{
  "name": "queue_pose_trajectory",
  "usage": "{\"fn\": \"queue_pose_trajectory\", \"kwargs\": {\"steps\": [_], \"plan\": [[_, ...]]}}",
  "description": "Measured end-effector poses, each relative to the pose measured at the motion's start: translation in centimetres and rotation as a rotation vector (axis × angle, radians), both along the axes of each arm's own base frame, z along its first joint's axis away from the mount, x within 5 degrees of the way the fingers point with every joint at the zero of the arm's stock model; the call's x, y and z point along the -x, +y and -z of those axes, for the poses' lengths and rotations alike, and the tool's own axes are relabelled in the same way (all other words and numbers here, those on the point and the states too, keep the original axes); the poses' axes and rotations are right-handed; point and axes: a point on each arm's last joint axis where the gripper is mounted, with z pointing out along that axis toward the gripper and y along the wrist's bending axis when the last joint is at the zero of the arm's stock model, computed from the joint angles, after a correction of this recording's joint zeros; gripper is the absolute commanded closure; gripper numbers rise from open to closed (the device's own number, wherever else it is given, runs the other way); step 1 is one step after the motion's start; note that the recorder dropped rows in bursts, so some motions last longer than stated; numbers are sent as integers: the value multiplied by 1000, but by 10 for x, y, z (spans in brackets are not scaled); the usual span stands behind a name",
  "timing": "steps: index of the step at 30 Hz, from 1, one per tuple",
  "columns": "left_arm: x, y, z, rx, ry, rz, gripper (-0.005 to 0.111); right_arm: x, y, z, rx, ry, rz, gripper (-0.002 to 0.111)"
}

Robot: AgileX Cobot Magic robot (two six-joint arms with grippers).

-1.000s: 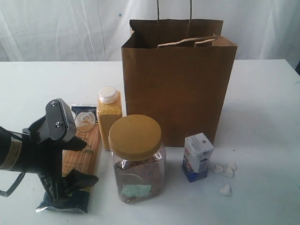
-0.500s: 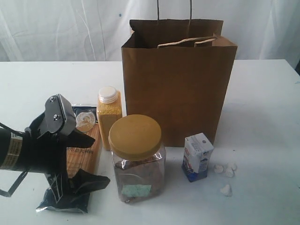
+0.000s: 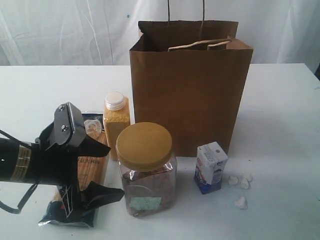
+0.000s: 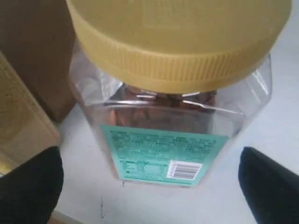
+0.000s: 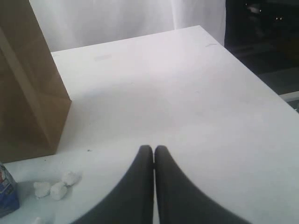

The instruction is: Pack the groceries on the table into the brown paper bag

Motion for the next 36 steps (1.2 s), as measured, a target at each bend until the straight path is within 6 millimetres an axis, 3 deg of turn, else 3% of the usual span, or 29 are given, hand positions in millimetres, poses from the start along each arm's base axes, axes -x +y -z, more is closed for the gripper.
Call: {"fn": "queue_pose_trajectory", "kwargs": {"steps": [24,36], "plan": [[-10,-4,33,-8,64,-12,2,0,0,0,0,0,0,108],[-12,-10,34,86,36,8,2,0,0,0,0,0,0,108]]}}
